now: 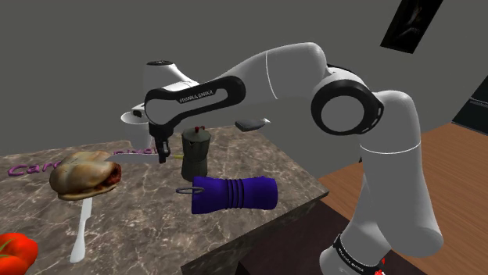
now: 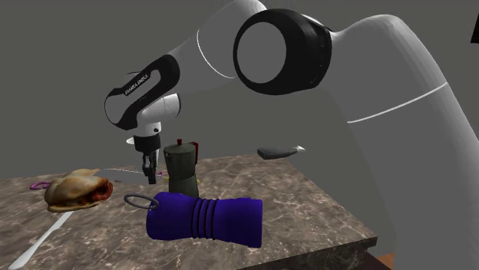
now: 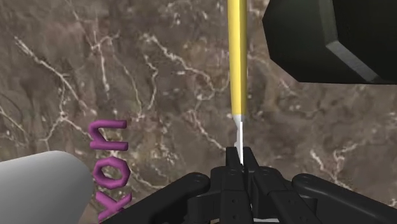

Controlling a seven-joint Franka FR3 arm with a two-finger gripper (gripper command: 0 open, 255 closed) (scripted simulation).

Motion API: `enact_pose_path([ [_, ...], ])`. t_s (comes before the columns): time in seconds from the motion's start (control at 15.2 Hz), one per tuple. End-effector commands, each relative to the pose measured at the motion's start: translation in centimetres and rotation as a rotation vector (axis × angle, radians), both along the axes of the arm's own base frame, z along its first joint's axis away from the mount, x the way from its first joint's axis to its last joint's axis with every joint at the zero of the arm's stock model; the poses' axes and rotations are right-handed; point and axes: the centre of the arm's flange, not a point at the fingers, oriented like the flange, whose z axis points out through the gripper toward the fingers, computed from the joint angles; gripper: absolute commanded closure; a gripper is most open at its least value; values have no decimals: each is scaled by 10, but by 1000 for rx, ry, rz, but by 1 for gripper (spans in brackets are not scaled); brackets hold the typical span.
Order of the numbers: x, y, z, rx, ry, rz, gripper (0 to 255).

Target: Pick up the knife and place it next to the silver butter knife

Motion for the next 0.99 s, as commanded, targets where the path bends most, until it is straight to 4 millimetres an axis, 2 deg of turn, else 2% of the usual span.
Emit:
enact_pose_path([
  [0.0, 1, 0, -10, 0, 0, 0, 255],
  [0.53, 1, 0, -10, 0, 0, 0, 255],
  [0.59, 1, 0, -10, 0, 0, 0, 0],
  [0.92, 1, 0, -10, 0, 0, 0, 0],
])
